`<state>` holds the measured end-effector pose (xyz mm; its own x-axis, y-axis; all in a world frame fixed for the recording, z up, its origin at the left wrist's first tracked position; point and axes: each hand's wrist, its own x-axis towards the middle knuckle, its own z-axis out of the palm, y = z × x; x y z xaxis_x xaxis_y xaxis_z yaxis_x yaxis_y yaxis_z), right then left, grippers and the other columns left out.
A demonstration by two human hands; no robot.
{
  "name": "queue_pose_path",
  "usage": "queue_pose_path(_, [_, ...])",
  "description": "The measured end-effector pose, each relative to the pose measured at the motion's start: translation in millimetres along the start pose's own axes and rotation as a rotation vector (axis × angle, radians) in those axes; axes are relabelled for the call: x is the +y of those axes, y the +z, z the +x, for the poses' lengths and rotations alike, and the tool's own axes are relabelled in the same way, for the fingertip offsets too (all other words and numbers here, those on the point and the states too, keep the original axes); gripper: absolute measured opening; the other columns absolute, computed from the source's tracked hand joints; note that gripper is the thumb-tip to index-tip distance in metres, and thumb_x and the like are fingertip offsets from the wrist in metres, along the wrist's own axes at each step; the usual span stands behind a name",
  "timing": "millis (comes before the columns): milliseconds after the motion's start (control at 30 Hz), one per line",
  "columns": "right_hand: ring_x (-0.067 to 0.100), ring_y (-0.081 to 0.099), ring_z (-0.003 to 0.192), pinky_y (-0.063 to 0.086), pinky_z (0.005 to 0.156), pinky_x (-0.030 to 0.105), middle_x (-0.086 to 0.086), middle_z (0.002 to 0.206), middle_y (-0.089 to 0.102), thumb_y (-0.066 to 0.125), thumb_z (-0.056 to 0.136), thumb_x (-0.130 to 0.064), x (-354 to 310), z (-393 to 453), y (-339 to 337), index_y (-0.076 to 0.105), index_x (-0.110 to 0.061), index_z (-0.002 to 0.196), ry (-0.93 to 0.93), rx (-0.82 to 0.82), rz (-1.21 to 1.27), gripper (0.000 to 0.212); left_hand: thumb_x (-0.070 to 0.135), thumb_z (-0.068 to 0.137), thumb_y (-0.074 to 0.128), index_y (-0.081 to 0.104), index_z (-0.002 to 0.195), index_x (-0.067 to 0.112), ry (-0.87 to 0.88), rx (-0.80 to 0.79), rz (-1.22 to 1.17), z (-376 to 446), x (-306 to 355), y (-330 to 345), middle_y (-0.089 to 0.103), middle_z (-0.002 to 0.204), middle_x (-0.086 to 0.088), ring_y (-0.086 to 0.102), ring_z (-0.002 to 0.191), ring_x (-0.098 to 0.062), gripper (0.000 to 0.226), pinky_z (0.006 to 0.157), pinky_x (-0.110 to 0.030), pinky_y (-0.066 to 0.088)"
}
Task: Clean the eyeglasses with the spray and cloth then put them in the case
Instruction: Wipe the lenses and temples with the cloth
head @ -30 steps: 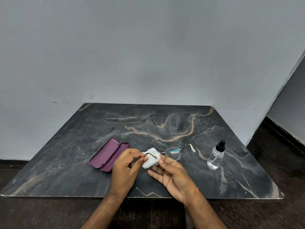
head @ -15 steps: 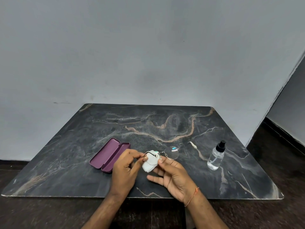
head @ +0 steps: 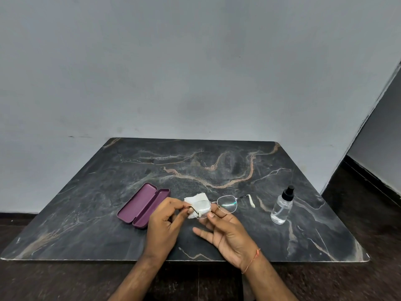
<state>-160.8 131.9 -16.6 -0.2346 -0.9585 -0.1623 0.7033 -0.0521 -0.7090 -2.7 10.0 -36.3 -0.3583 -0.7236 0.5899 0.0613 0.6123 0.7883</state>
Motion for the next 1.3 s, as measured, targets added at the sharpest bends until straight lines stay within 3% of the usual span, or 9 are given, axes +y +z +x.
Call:
queue_pose_path(167, [0.027, 0.073, 0.120, 0.062, 0.099, 0.054, 0.020, 0.136, 0.071, 0.083, 0.083, -0.002, 0.4, 0.5, 0.0, 0.070, -0.002, 0.132, -0.051, -0.027, 0.003, 0.052, 0.023, 0.096, 0.081, 0.084, 0.099, 0.022, -0.010, -0.007, 0.012, 0.8, -4.9, 1.0, 0.076, 0.100, 0.008, 0.075, 0.091, -0.018, 0.005, 0.080, -0.028, 0.058])
queue_pose_path(267, [0.027, 0.073, 0.123, 0.060, 0.101, 0.055, 0.018, 0.139, 0.070, 0.087, 0.081, -0.005, 0.9, 0.8, -1.2, 0.066, -0.005, 0.139, -0.066, -0.055, 0.008, 0.062, 0.010, 0.097, 0.083, 0.085, 0.100, 0.024, -0.012, -0.001, 0.029, 0.6, -4.2, 1.8, 0.076, 0.100, 0.008, 0.073, 0.087, -0.019, 0.015, 0.076, -0.033, 0.058])
queue_pose_path(400, [0.031, 0.069, 0.128, 0.059, 0.099, 0.057, 0.020, 0.143, 0.068, 0.082, 0.086, -0.005, -0.5, -1.0, -1.4, 0.067, -0.008, 0.140, -0.016, -0.083, -0.020, 0.057, 0.016, 0.096, 0.080, 0.085, 0.099, 0.016, -0.018, -0.005, 0.018, 0.5, -4.5, 1.7, 0.076, 0.099, 0.004, 0.073, 0.087, -0.024, 0.005, 0.076, -0.040, 0.058])
queue_pose_path(533, [0.028, 0.071, 0.117, 0.060, 0.097, 0.056, 0.024, 0.134, 0.070, 0.079, 0.088, -0.004, -1.4, -1.5, -1.5, 0.071, -0.001, 0.134, 0.022, -0.073, -0.045, 0.047, 0.022, 0.097, 0.082, 0.083, 0.097, 0.017, -0.023, 0.002, 0.007, 0.3, 1.1, 0.9, 0.073, 0.095, 0.006, 0.067, 0.080, -0.017, 0.006, 0.074, -0.023, 0.052])
queue_pose_path(667, [0.028, 0.075, 0.112, 0.063, 0.095, 0.049, 0.024, 0.129, 0.073, 0.074, 0.094, -0.004, -0.5, 0.5, 0.9, 0.075, 0.000, 0.127, 0.001, -0.047, -0.074, 0.034, 0.021, 0.096, 0.083, 0.082, 0.097, 0.025, -0.038, 0.011, -0.019, 0.2, 3.4, 0.9, 0.074, 0.095, 0.004, 0.069, 0.082, -0.021, 0.004, 0.073, -0.028, 0.055])
queue_pose_path(933, [0.033, 0.075, 0.116, 0.066, 0.091, 0.044, 0.029, 0.136, 0.070, 0.075, 0.089, 0.005, 3.5, 5.5, 1.1, 0.057, 0.008, 0.141, -0.081, 0.043, -0.015, 0.055, 0.031, 0.100, 0.081, 0.084, 0.101, 0.025, -0.008, 0.015, 0.029, -0.8, 0.5, 0.1, 0.075, 0.098, 0.008, 0.069, 0.083, -0.019, 0.007, 0.074, -0.021, 0.053])
queue_pose_path(1033, [0.025, 0.077, 0.109, 0.065, 0.091, 0.049, 0.021, 0.131, 0.074, 0.073, 0.089, 0.006, 1.9, 3.0, 0.8, 0.060, 0.003, 0.139, -0.055, 0.015, -0.001, 0.051, 0.040, 0.099, 0.073, 0.083, 0.101, 0.024, 0.000, 0.012, 0.020, 0.2, -0.5, -0.2, 0.076, 0.100, 0.008, 0.071, 0.086, -0.020, 0.019, 0.076, -0.026, 0.055])
queue_pose_path(1133, [0.024, 0.072, 0.102, 0.065, 0.090, 0.053, 0.021, 0.126, 0.070, 0.073, 0.090, 0.004, 0.8, 2.0, -0.6, 0.063, 0.005, 0.138, 0.004, 0.002, -0.016, 0.049, 0.037, 0.098, 0.078, 0.080, 0.098, 0.034, -0.021, -0.004, -0.016, 0.1, -0.5, 0.7, 0.074, 0.098, 0.006, 0.067, 0.080, -0.019, 0.004, 0.073, -0.024, 0.053])
queue_pose_path(1300, [0.034, 0.076, 0.112, 0.066, 0.088, 0.045, 0.028, 0.131, 0.072, 0.073, 0.092, -0.003, 2.4, 1.9, 5.3, 0.065, 0.007, 0.134, -0.019, -0.001, -0.106, 0.045, 0.034, 0.100, 0.079, 0.080, 0.101, 0.039, -0.029, 0.010, -0.027, -0.3, 0.0, -0.4, 0.075, 0.100, 0.007, 0.071, 0.085, -0.019, 0.005, 0.077, -0.019, 0.053])
